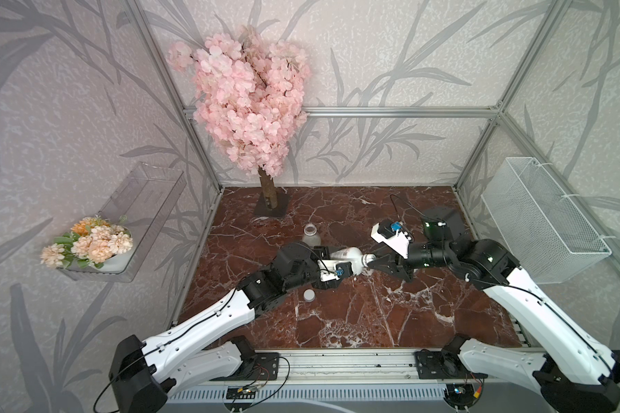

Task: Screw on the bottle caps
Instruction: Screw the bottle cap onto the plastic bottle.

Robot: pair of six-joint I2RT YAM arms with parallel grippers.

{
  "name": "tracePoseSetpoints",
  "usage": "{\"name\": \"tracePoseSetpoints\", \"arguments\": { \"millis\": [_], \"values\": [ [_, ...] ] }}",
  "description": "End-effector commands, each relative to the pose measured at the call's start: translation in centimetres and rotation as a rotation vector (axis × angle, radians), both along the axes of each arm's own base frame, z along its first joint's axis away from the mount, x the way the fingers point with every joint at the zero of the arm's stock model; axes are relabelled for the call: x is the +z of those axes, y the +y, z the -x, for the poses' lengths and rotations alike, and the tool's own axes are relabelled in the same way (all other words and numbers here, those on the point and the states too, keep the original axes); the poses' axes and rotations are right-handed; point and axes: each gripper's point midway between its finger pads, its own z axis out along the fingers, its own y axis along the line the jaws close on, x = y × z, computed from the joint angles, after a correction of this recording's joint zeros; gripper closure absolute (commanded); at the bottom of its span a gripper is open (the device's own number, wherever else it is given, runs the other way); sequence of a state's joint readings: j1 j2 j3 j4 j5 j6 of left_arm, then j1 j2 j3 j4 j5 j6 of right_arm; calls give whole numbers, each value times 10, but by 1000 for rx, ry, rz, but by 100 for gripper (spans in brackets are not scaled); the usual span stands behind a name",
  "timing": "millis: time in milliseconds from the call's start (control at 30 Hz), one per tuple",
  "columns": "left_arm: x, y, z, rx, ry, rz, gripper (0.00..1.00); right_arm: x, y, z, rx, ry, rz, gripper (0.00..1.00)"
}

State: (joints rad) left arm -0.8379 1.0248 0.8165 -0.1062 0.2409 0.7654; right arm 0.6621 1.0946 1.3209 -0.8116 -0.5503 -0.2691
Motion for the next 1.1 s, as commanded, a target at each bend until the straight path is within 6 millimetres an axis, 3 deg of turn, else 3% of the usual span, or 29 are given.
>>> {"name": "tracePoseSetpoints", "arguments": {
  "millis": [0, 300, 533, 867, 1067],
  "values": [
    [24, -3, -1, 4, -33, 56, 36, -5, 3, 0, -26, 73, 5, 87],
    [40, 9, -20, 109, -194, 75, 36, -15, 7, -14, -230, 351, -8, 97],
    [56, 21, -37, 212, -375, 90, 36, -9, 22, -19, -314, 580, -126, 100],
    [59, 24, -48, 277, -528, 40, 36, 5, 34, -32, -393, 835, -318, 100],
    [51, 23, -52, 280, -540, -1, 36, 8, 43, -37, -400, 932, -397, 100]
  ]
}}
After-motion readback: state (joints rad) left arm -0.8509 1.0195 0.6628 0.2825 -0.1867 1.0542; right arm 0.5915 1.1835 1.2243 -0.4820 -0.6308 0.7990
